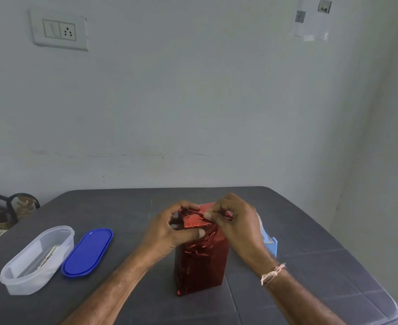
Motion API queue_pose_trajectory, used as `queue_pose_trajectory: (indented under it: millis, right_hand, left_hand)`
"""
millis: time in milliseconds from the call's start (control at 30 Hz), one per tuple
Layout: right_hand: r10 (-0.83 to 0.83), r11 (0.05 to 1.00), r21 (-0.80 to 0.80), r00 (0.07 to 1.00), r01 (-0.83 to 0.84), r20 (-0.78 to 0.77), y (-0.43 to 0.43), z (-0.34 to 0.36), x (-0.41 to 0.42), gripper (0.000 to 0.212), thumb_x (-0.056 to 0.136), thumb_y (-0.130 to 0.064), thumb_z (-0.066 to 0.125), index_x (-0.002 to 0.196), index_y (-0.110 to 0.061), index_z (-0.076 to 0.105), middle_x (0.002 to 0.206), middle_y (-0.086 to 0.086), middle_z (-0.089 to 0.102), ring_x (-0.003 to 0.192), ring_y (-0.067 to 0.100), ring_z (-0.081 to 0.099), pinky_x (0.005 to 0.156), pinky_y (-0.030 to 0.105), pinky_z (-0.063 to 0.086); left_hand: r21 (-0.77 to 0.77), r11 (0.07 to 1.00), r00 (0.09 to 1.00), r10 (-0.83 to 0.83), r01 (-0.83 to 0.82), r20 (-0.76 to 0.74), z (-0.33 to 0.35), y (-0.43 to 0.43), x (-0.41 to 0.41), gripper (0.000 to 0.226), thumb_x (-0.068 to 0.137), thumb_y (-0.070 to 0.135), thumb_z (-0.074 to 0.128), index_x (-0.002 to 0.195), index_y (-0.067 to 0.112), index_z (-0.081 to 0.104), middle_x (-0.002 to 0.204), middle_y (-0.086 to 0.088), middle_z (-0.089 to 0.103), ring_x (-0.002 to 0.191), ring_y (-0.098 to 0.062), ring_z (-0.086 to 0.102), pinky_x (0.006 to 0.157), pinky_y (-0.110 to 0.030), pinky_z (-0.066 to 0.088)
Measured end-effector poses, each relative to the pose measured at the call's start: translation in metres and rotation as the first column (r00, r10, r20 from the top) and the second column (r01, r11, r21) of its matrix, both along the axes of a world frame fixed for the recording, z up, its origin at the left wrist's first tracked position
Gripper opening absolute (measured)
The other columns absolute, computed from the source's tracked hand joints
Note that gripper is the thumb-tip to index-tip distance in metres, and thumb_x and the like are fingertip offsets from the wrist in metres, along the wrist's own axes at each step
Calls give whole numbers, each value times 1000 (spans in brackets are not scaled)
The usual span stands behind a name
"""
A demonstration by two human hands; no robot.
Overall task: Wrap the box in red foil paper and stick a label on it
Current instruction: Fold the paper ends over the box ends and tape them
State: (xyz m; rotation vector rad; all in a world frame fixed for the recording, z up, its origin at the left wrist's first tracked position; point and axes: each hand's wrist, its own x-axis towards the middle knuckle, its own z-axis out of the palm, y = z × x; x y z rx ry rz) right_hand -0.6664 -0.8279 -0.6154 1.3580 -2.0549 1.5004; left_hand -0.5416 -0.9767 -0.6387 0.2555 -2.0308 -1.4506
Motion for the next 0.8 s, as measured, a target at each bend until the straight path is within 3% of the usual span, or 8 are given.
queue_pose_trajectory:
  millis: [167,300,400,500,567,633,700,800]
  right_hand:
    - [-14,999,42,989,21,-147,2,0,-6,11,82,-26,85,76,-28,76,78,-14,64,79,7,63,65,9,39]
    - [-36,997,54,976,48,-214,3,-7,-9,10,85,-36,81,79,-30,76,77,-17,64,79,5,59,71,24,45]
    - [-50,997,45,957,65,-287,5,-13,-10,13,85,-45,76,82,-33,76,78,-19,66,77,3,56,72,29,44]
    - [-80,995,33,936,97,-342,8,-18,-10,16,85,-50,71,87,-36,78,83,-22,68,79,0,53,76,20,35]
    - [-100,994,16,930,113,-353,9,-19,-9,17,86,-52,70,87,-37,79,84,-24,69,81,-1,52,79,16,31]
    - [-117,993,-12,926,121,-358,9,-20,-9,16,86,-50,71,87,-36,78,85,-24,71,83,0,53,81,16,31]
    - [-113,994,-52,931,101,-346,8,-22,-8,11,86,-43,75,86,-32,78,86,-23,72,83,4,56,80,18,39]
    - [-75,994,-94,949,48,-305,5,-27,-9,6,88,-29,77,87,-23,77,88,-17,72,85,12,62,72,32,53]
  left_hand:
    - [9,1000,1000,-9,9,-17,1,0,-1,58,54,41,94,109,35,74,143,29,54,109,-14,69,94,-39,59]
    - [-17,1000,1000,-19,19,-12,-2,-4,-2,49,64,27,96,106,37,73,143,28,55,111,-12,68,96,-41,58]
    - [-11,1000,1000,8,-8,-23,-4,-7,-2,45,69,18,94,106,33,73,140,30,56,109,-9,68,88,-27,58]
    - [-47,998,999,32,-33,-19,-4,-7,-3,45,68,22,93,107,30,73,139,33,55,105,-2,67,79,-10,51]
    - [-93,995,999,38,-39,-9,-5,-8,-3,46,66,30,94,106,33,72,140,36,53,105,-3,66,81,-12,52]
    - [-125,991,999,37,-37,3,-5,-10,-3,50,62,42,96,106,35,71,142,35,51,107,-5,66,88,-26,57]
    - [-192,980,998,57,-53,16,-4,-11,0,57,57,60,90,106,38,70,143,34,50,113,-4,63,94,-32,53]
    - [-288,953,995,99,-90,17,0,-12,4,54,64,78,73,104,42,70,140,33,53,116,3,59,95,-27,47]
